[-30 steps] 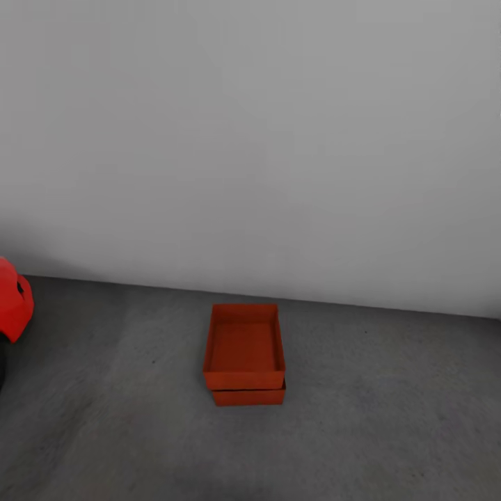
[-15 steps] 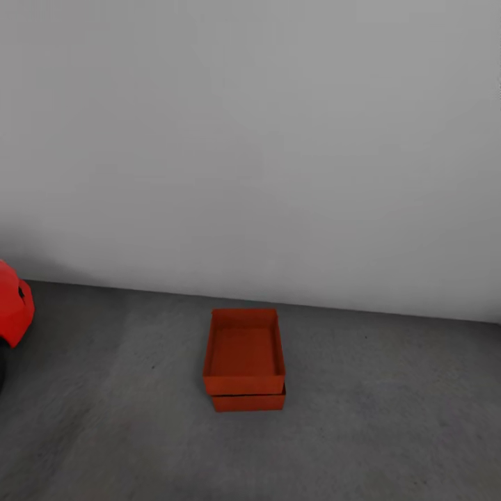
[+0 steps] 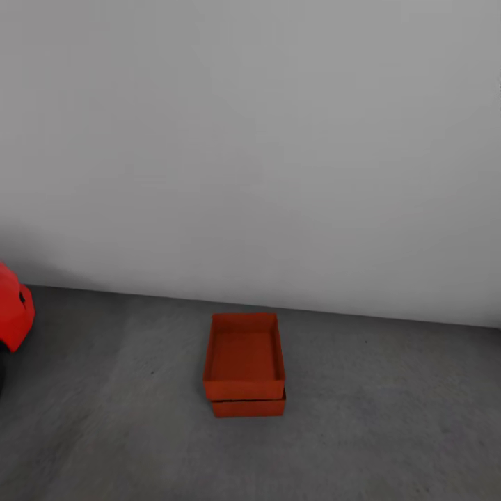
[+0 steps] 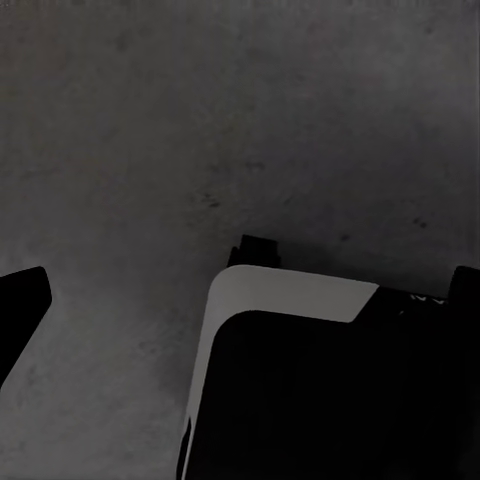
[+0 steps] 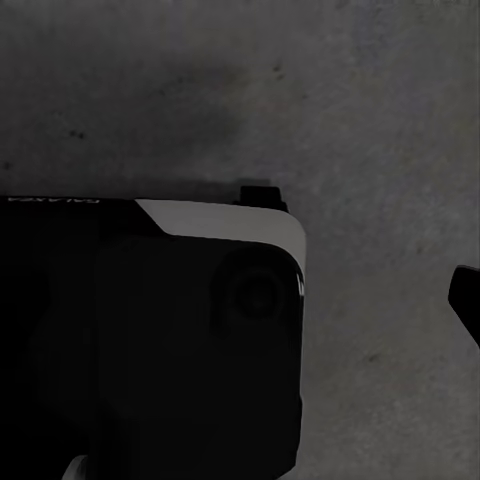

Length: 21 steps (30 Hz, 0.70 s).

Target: Move the two storage containers from the living room to the garage. In the garage, place one container on the floor and stack the other container on top of it (either order is fine).

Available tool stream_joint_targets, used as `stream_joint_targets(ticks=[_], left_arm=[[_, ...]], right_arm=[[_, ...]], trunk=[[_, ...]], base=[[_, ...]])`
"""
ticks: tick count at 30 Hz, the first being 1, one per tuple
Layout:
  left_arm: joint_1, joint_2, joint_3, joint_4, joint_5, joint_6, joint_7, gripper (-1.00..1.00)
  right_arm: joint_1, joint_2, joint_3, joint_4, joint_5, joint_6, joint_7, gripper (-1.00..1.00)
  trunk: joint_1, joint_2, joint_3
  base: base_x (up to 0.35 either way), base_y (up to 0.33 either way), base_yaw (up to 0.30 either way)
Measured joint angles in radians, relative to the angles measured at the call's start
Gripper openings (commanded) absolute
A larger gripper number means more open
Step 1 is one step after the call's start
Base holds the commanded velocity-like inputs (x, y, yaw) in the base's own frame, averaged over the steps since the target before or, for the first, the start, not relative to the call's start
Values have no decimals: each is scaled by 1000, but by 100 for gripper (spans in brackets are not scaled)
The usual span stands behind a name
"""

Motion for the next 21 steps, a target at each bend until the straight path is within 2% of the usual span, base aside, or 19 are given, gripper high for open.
stream_joint_targets(ticks=[21], left_arm=[[0,0,0,0,0,0,0,100]], right_arm=[[0,0,0,0,0,1,0,100]], trunk=[[0,0,34]], base=[[0,0,0]])
